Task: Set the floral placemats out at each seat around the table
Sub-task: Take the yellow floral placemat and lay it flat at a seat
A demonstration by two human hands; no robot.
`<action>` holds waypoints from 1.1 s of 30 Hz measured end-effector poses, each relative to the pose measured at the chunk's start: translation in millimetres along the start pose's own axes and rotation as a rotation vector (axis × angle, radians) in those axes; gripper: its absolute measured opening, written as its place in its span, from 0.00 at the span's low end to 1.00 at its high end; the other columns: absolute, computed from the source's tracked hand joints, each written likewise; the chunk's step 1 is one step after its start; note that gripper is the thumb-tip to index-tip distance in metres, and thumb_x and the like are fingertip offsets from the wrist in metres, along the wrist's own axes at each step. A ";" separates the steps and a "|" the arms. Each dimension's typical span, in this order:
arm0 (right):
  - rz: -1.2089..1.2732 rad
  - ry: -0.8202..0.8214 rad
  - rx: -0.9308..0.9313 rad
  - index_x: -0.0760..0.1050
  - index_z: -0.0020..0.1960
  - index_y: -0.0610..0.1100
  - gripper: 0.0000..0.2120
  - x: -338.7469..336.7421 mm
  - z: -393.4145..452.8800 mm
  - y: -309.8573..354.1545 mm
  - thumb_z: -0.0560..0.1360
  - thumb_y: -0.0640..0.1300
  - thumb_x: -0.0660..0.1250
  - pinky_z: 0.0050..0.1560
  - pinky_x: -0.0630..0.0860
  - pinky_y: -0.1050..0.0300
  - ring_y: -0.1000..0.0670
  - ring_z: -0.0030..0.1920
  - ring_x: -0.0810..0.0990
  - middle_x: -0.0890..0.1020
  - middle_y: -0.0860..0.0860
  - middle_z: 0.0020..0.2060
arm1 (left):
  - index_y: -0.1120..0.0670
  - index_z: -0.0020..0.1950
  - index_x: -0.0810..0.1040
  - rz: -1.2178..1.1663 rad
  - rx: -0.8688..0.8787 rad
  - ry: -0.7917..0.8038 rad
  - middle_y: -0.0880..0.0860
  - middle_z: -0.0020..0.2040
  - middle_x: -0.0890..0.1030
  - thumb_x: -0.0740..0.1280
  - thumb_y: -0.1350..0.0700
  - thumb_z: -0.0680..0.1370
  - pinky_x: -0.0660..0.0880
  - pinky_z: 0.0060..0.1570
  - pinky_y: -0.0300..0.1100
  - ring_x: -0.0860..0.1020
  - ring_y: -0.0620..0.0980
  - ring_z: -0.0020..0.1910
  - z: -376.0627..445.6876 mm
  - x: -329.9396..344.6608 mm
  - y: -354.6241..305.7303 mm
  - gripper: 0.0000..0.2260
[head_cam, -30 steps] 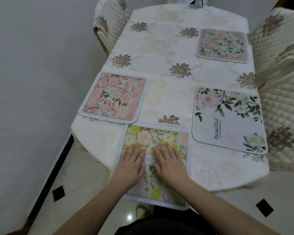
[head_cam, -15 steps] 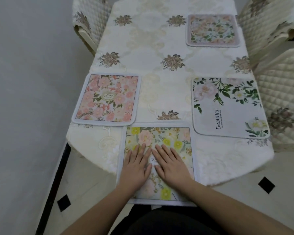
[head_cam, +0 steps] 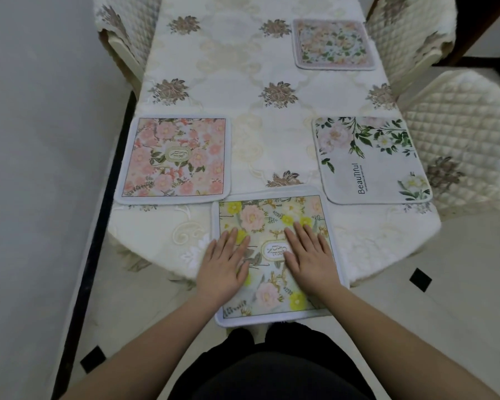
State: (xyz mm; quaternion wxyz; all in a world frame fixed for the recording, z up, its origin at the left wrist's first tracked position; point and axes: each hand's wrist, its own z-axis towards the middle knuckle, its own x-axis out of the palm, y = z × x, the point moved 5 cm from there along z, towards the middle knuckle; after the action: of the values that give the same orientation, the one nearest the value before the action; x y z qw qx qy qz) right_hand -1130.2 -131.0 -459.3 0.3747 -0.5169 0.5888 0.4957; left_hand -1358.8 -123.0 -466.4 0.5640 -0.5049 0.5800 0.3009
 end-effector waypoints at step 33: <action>0.723 -0.128 0.306 0.58 0.79 0.45 0.30 -44.7 -33.8 -61.5 0.80 0.49 0.62 0.76 0.61 0.47 0.48 0.76 0.63 0.64 0.49 0.77 | 0.50 0.82 0.50 -0.672 -0.382 -0.208 0.48 0.81 0.54 0.61 0.56 0.83 0.52 0.72 0.37 0.54 0.46 0.79 -28.0 -52.6 -20.9 0.30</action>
State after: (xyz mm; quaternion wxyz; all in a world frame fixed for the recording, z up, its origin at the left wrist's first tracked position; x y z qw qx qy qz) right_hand -1059.3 -151.7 -421.0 0.2848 -0.1825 0.7754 0.5333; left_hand -1357.0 -142.2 -406.3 0.5826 -0.7292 0.2561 0.2515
